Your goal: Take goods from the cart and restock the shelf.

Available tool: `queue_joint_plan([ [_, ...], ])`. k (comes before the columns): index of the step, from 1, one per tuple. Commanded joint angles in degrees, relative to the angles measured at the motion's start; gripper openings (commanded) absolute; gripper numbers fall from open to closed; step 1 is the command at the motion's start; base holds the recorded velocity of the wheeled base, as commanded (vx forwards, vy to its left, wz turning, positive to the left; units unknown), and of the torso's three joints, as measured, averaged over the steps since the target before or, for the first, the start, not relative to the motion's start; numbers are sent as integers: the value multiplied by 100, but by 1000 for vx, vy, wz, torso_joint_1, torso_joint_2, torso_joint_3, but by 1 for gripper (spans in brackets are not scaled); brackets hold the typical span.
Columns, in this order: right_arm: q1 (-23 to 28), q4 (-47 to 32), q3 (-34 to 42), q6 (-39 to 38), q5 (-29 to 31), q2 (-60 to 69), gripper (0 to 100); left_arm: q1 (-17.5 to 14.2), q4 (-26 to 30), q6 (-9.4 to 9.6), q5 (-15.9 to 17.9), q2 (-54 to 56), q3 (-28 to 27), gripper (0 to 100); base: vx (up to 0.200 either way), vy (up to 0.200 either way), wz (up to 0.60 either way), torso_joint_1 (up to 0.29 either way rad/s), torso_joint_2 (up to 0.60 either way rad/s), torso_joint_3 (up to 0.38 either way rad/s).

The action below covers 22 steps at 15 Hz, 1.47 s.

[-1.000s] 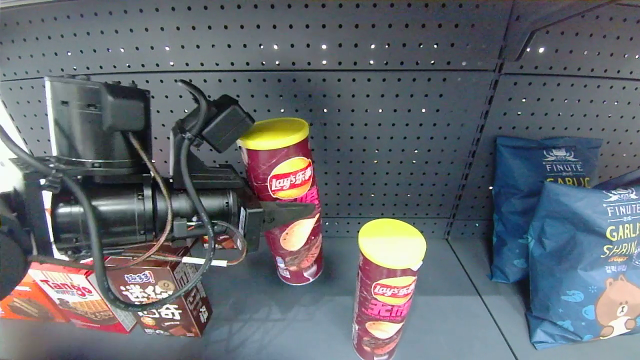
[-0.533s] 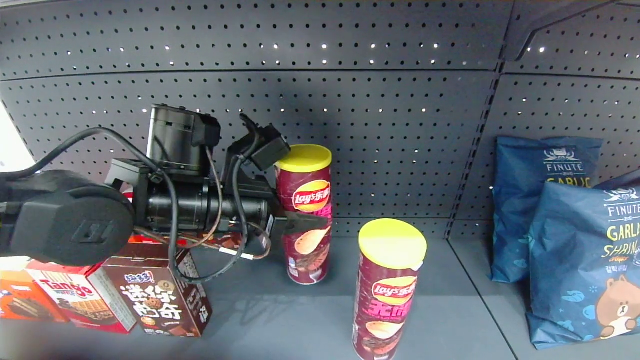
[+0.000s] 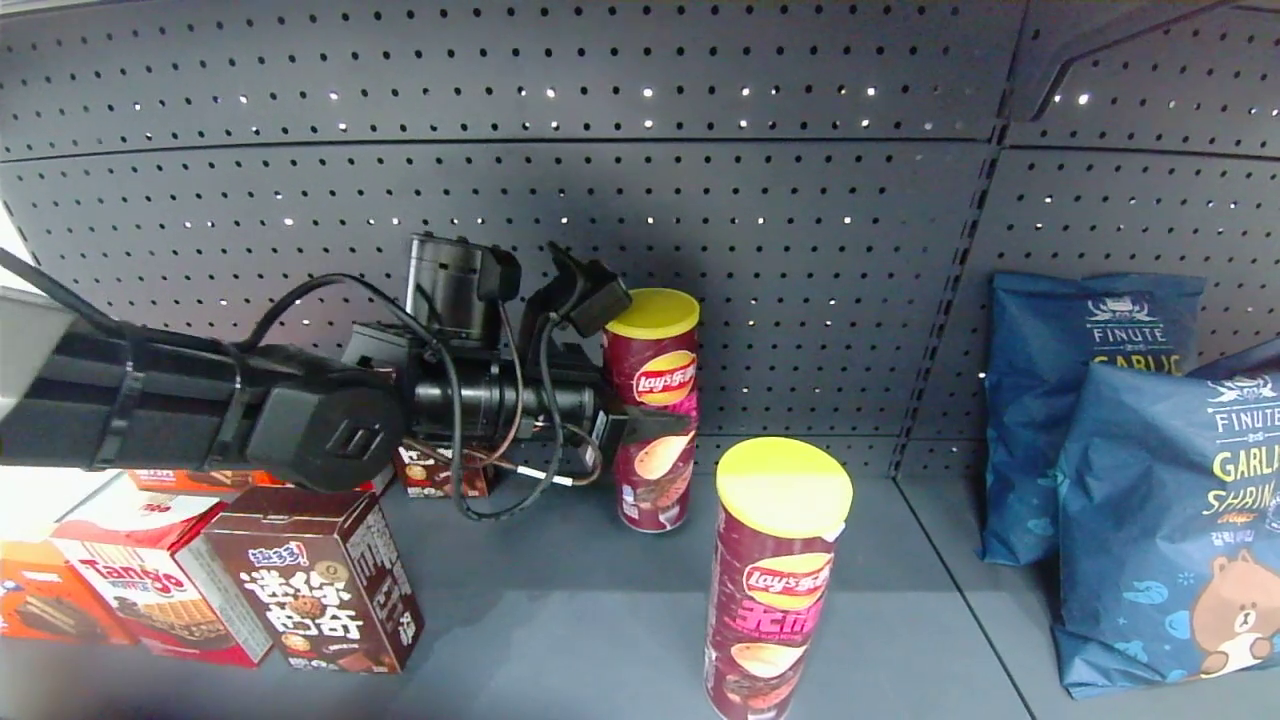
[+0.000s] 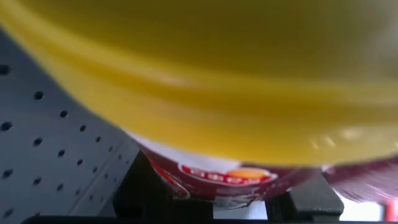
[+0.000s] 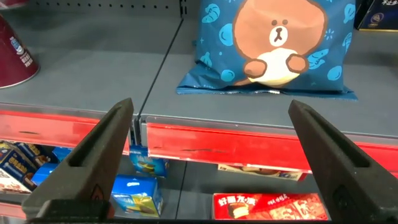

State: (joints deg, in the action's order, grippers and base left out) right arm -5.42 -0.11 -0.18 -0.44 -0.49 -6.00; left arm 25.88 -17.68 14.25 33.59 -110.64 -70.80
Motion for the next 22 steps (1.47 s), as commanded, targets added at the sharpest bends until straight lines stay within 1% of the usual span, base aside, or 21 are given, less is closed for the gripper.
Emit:
queue_joint_plan([
  [1,-2,-7,1,0,-4,-15,100,5,-192,-1,-1,-388,-4,0,0,0,0,0,0,0],
  [5,-2,2,1,0,-4,-15,100,22,-271,8,-1,-616,-39,0,0,0,0,0,0,0],
  [9,-2,2,1,0,-4,-15,100,57,-500,-10,-1,-819,-136,0,0,0,0,0,0,0],
  [14,-2,2,1,0,-4,-15,100,75,-500,-28,-1,-950,-285,0,0,0,0,0,0,0],
  [17,-2,2,1,0,-4,-15,100,145,-500,-36,-10,-1030,-417,0,0,0,0,0,0,0],
  [22,-2,2,1,0,-4,-15,100,207,-500,-45,-10,-1047,-426,0,0,0,0,0,0,0],
])
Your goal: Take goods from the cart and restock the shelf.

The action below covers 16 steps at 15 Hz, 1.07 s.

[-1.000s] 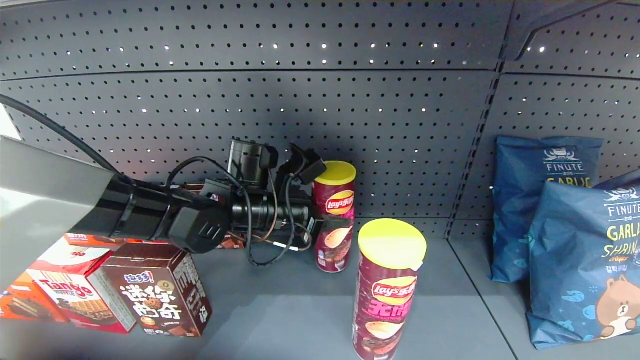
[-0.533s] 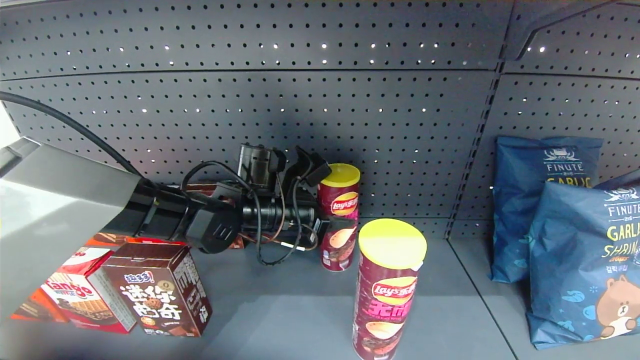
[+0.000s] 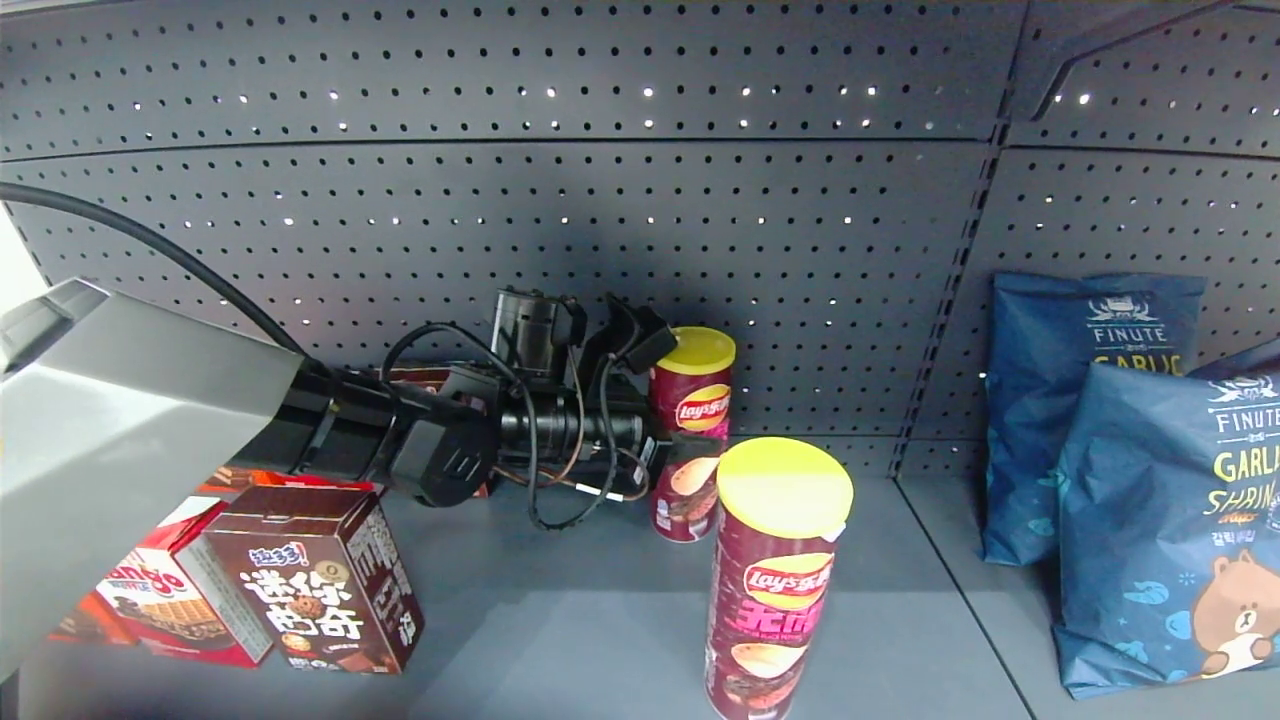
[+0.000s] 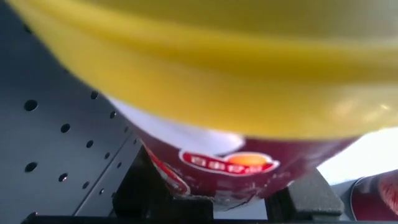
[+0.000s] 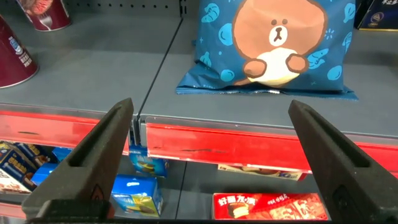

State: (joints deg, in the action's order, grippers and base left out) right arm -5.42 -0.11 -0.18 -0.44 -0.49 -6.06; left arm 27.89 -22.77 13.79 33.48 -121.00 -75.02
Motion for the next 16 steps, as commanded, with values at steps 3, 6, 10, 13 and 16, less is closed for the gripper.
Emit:
queue_joint_plan([
  [3,-2,2,1,0,-4,-9,100,23,1,36,-8,-46,5,0,0,0,0,0,0,0],
  [6,-2,-7,1,0,-4,-9,100,23,-157,27,-16,-55,31,100,0,0,0,0,0,0],
  [10,-2,-7,1,0,-4,-9,100,-38,-228,54,-25,147,137,100,0,0,0,0,0,0],
  [13,-2,2,1,0,-4,-9,100,-82,-351,63,-69,631,664,100,0,0,0,0,0,0],
  [16,-2,2,1,0,-4,-9,100,-205,-623,151,-289,1123,1473,100,0,0,0,0,0,0],
])
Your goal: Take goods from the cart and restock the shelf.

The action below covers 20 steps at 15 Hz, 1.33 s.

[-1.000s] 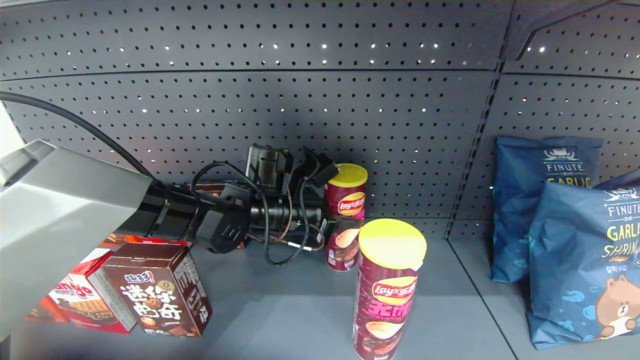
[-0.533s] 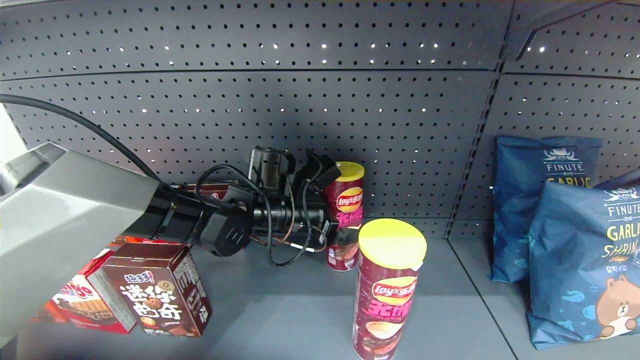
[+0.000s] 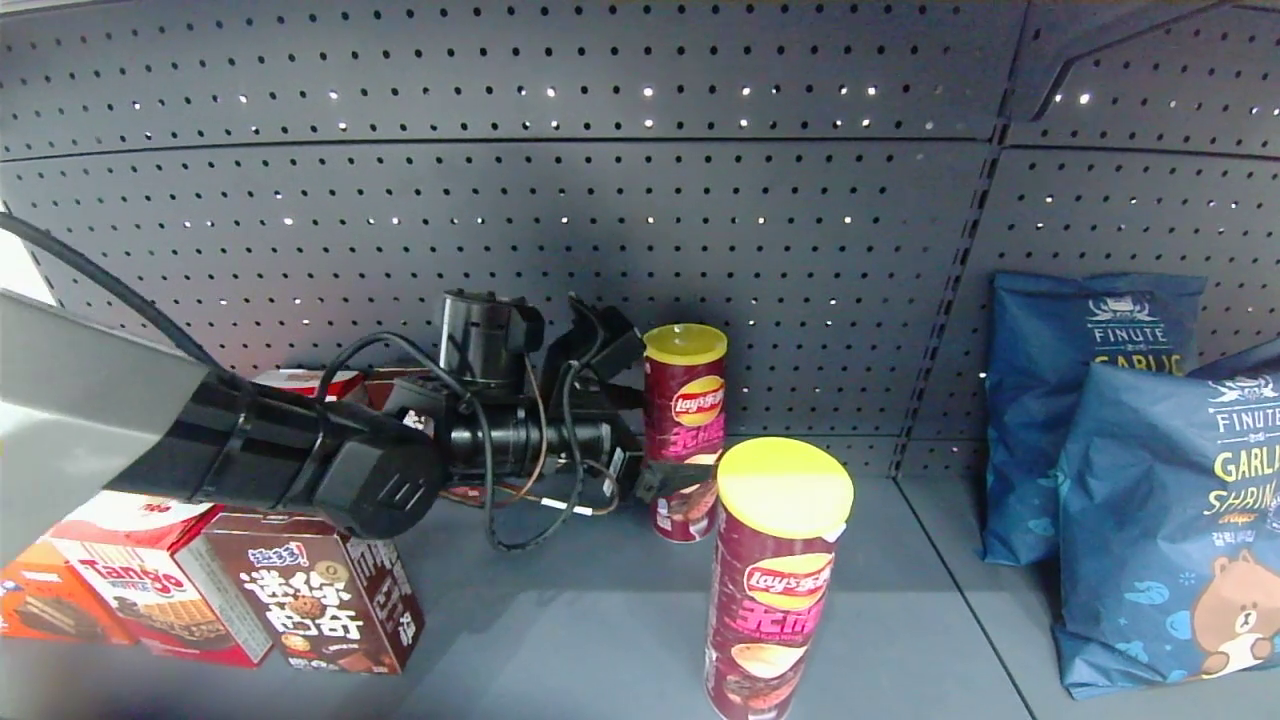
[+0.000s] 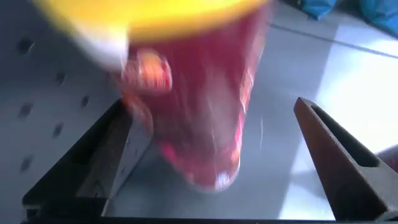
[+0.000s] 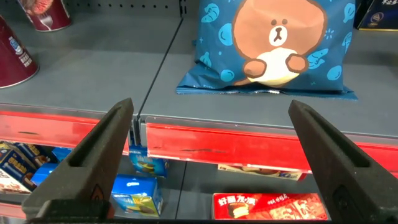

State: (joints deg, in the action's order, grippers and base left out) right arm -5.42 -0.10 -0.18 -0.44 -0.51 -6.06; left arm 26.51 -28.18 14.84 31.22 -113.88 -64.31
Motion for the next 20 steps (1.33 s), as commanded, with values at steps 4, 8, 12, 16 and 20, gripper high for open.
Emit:
queue_joint_plan([
  [4,-2,1,1,0,7,-9,100,-129,-91,134,-819,675,876,100,0,0,0,0,0,0],
  [8,-2,1,1,0,-2,-9,100,-85,-100,107,-1672,525,832,100,0,0,0,0,0,0],
  [12,-2,1,1,0,-2,-9,100,-6,-346,98,-2032,174,700,100,0,0,0,0,0,0],
  [16,-2,1,1,0,-2,-9,100,-6,-354,72,-2129,86,674,100,0,0,0,0,0,0],
  [20,-2,1,1,0,-2,-9,100,-24,-680,81,-2401,112,788,100,0,0,0,0,0,0],
])
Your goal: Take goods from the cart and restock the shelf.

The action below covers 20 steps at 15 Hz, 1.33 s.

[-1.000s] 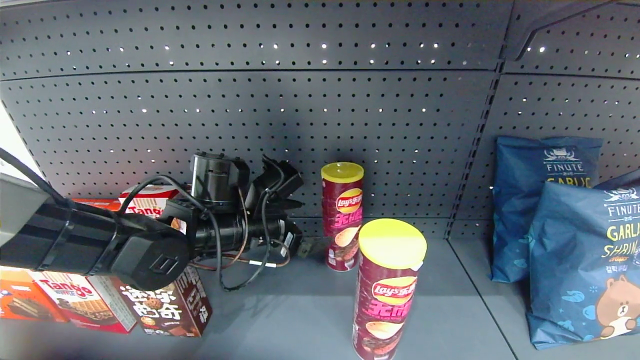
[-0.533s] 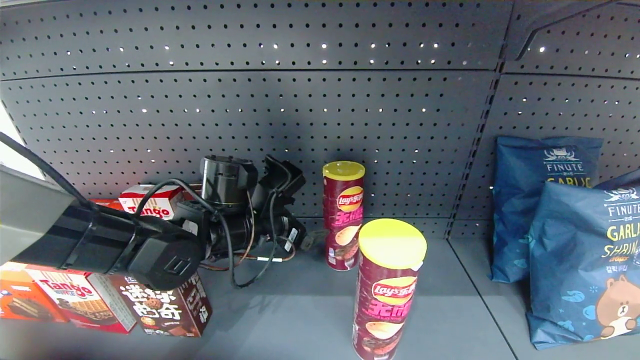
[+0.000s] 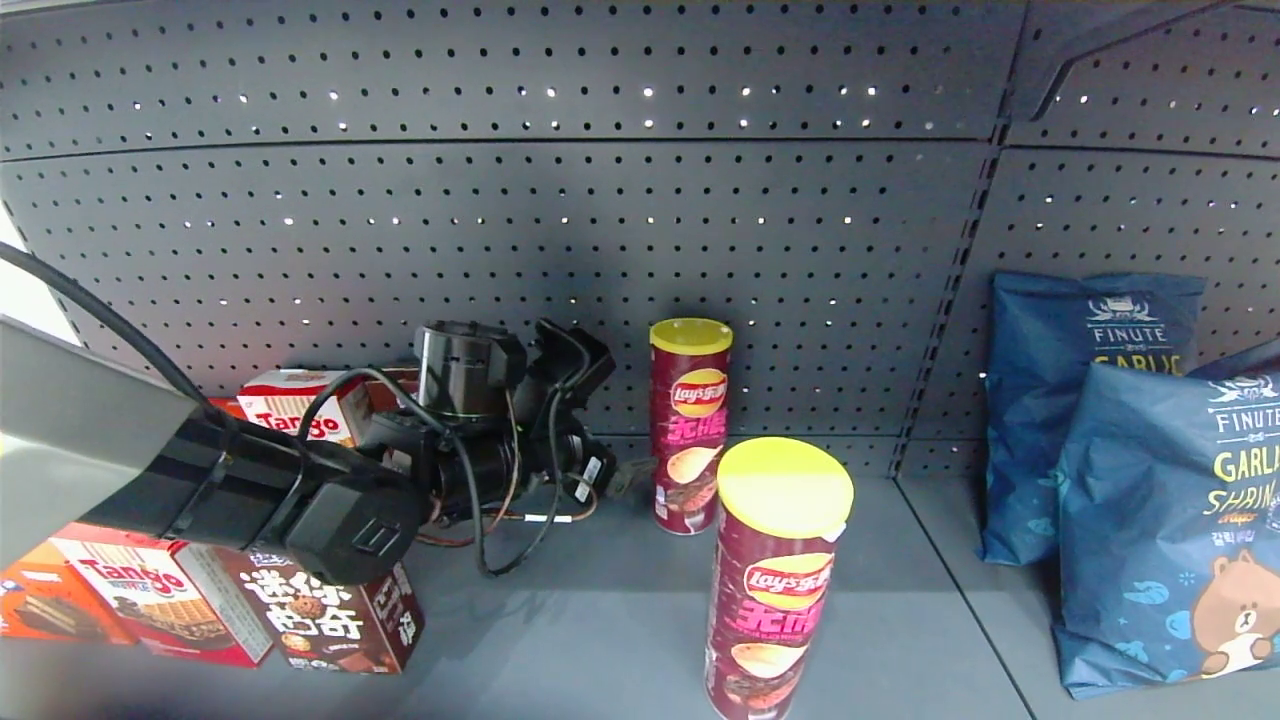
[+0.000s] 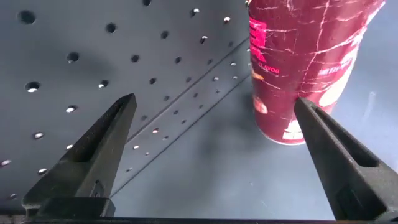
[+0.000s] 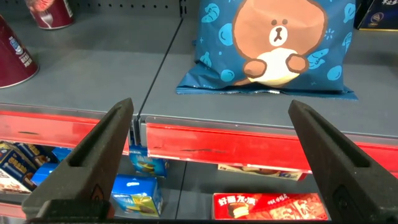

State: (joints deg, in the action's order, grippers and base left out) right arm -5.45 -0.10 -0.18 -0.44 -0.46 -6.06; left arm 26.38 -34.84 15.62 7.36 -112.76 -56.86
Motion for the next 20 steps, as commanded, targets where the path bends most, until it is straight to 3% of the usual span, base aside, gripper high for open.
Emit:
queue_joint_plan([
  [1,0,1,1,0,2,-9,100,-19,-14,3,-24,0,43,100,0,0,0,0,0,0],
  [12,0,1,1,0,-6,-9,100,-28,-216,56,-613,-149,105,100,0,0,0,0,0,0],
  [20,0,1,1,0,-6,-9,100,174,-242,47,-631,-501,-273,100,0,0,0,0,0,0],
])
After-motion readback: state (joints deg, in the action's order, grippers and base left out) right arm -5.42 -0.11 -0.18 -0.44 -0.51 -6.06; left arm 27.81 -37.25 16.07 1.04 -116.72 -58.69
